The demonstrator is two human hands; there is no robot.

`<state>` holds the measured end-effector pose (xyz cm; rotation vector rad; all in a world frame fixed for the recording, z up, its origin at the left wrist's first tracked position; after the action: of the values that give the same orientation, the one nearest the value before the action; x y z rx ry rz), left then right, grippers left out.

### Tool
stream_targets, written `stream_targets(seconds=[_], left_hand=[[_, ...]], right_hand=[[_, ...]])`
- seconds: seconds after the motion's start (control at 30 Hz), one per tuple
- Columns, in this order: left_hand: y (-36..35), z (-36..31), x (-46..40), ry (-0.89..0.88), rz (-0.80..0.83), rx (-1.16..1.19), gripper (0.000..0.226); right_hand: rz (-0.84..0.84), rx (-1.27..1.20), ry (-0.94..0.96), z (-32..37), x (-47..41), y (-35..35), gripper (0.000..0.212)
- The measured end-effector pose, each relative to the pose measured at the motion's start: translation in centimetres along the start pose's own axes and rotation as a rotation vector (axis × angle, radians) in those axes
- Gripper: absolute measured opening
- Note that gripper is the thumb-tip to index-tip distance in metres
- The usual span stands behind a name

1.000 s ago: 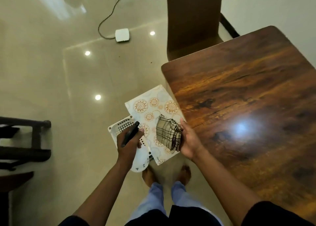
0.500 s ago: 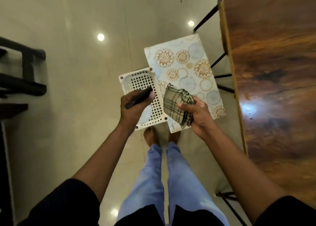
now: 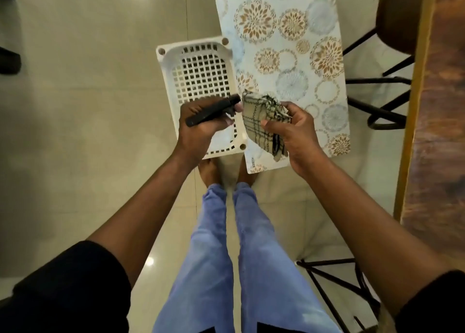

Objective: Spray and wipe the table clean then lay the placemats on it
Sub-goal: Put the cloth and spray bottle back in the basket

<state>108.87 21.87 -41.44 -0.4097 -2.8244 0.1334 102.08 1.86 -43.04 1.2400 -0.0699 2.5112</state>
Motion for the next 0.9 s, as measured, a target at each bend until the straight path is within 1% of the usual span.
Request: stream_targets(seconds=[0.1,0.2,0.33,0.43,0.5,0.57,0.63,0.67,0.77,0.9], left_hand=[[0.1,1.2,-0.6,-0.02,0.021,0.001,0.044],[-0.1,2.4,-0.9,-0.03,0.051,-0.03,0.051],[-0.6,3.8,-0.8,0.005,0.076,-0.052,0.049],[-0.8,4.3,-1.0,-0.002,0.099,-0.034,0.047],[-1.1,4.3,-1.1,-0.013,0.126,-0.059,0.051],[-1.1,4.2,-1.0,-0.018,0.132,-0.083,0.053],[-1.2,4.4,-1.2,-0.009,0.137,-0.085,0.048],[-1.2,4.7,-1.2,-0.011,0.145,-0.095,0.046],[-1.6,5.3,-0.9,-0.044,0.179,-0.192,0.046],[-1.3,5.3,-0.3,-0.038,0.201,-0.199,0.052]], right_hand=[[0.022,0.022,-0.001,-0.4,-0.6,-0.1,0.064],[0.02,0.037,0.017,-0.6,-1.3,-0.1,0.061],[0.01,0.045,0.04,-0.7,-2.0,-0.2,0.056],[0.017,0.038,0.064,-0.9,-2.6,-0.2,0.047],[0.001,0.047,0.073,-0.9,-2.8,-0.1,0.04],[-0.004,0.026,0.075,-0.8,-3.0,-0.1,0.044],[-0.008,0.011,0.077,-0.6,-3.0,-0.2,0.051],[-0.011,0.008,0.075,-0.6,-3.1,-0.1,0.051],[0.009,0.011,0.087,-0.6,-3.3,0.0,0.033],[0.028,0.031,0.11,-0.4,-3.2,-0.1,0.031]])
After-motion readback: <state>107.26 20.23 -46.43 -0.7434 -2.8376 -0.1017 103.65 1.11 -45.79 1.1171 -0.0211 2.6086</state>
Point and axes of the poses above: each hand's wrist, its own x-axis away from the middle knuckle, its own y-axis out of the back of the hand, z = x × y, the point moved 6 cm from there along -x, towards the middle knuckle, and after that the axes turned 2 degrees about -y, right-handed, at the moved point
